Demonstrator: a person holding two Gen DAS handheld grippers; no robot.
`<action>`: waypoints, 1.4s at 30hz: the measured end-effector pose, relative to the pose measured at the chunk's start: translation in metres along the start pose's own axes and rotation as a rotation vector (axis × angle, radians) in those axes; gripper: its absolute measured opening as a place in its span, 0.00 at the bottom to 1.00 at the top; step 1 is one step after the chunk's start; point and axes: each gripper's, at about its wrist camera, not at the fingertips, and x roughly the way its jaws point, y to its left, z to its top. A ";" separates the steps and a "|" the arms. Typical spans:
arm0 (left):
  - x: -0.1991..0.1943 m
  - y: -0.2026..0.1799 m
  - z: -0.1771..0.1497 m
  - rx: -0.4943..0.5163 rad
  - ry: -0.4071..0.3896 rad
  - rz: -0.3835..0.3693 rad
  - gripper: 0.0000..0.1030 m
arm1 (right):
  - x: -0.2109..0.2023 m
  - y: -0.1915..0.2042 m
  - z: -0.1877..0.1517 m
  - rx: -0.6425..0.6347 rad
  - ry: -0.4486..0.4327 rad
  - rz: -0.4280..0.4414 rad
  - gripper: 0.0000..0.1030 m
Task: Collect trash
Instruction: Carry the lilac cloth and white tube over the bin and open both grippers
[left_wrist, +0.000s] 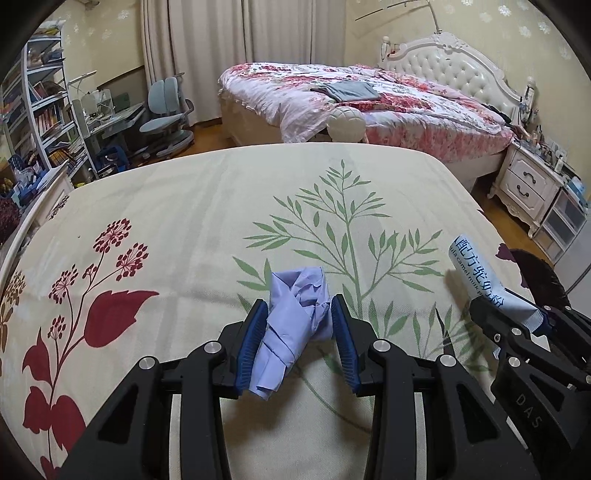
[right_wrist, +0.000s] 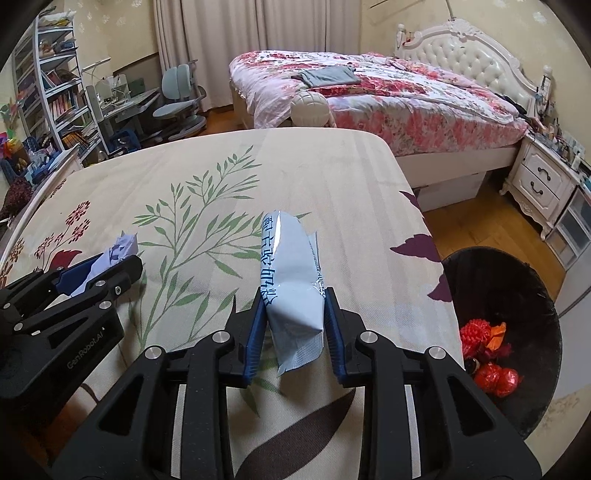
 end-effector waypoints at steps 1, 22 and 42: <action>-0.004 -0.001 -0.002 -0.001 -0.007 0.000 0.38 | -0.003 -0.001 -0.002 0.001 -0.004 -0.001 0.28; -0.064 -0.044 -0.024 0.040 -0.124 -0.074 0.38 | -0.080 -0.054 -0.038 0.100 -0.112 -0.064 0.28; -0.074 -0.143 -0.014 0.183 -0.184 -0.213 0.38 | -0.109 -0.152 -0.061 0.254 -0.166 -0.257 0.28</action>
